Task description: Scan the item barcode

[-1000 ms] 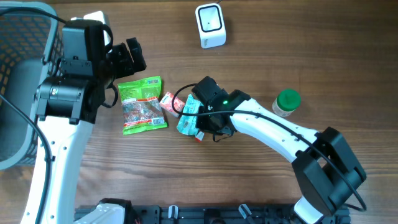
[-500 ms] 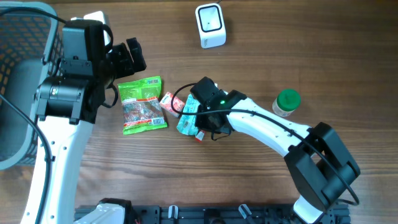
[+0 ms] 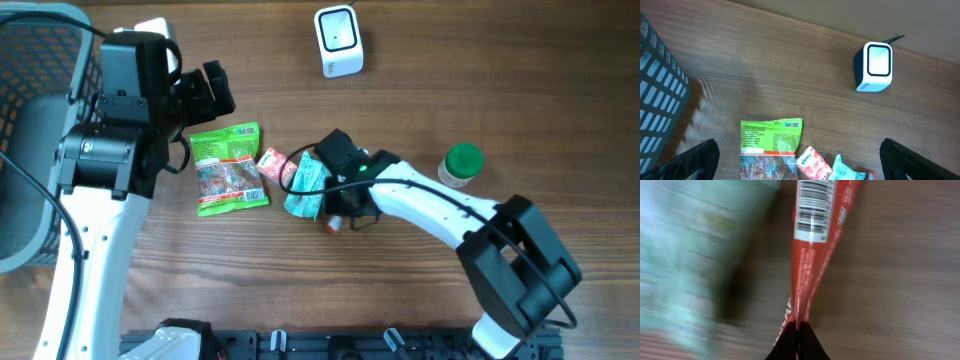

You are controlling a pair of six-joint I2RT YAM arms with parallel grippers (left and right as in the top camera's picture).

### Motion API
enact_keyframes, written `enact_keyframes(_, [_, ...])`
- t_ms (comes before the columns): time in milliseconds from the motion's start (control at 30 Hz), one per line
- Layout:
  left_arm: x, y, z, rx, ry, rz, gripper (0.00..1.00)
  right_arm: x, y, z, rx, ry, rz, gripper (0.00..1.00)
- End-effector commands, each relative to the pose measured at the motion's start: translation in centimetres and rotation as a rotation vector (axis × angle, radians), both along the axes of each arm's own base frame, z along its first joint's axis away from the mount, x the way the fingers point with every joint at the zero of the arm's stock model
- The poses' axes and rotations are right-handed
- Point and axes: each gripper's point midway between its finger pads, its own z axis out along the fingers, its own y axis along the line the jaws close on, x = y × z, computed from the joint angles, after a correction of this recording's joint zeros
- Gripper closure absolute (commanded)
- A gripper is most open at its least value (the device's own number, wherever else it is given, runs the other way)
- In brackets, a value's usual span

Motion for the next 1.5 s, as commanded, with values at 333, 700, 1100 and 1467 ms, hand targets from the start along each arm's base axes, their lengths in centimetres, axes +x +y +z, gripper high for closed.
enact_keyframes(333, [0.1, 0.1, 0.3, 0.014, -0.009, -0.004, 0.0, 3.8, -8.2, 4.7, -0.343, -0.19, 0.276, 0.96])
enact_keyframes(700, [0.1, 0.1, 0.3, 0.014, -0.009, -0.004, 0.0, 4.0, -9.2, 4.4, -0.417, -0.192, 0.287, 0.96])
enact_keyframes(1100, [0.1, 0.1, 0.3, 0.014, -0.009, -0.004, 0.0, 3.6, -6.9, 1.9, -0.321, -0.137, 0.327, 0.69])
enact_keyframes(1467, [0.1, 0.1, 0.3, 0.014, -0.009, -0.004, 0.0, 5.1, -5.6, 6.1, -0.034, -0.065, 0.123, 0.74])
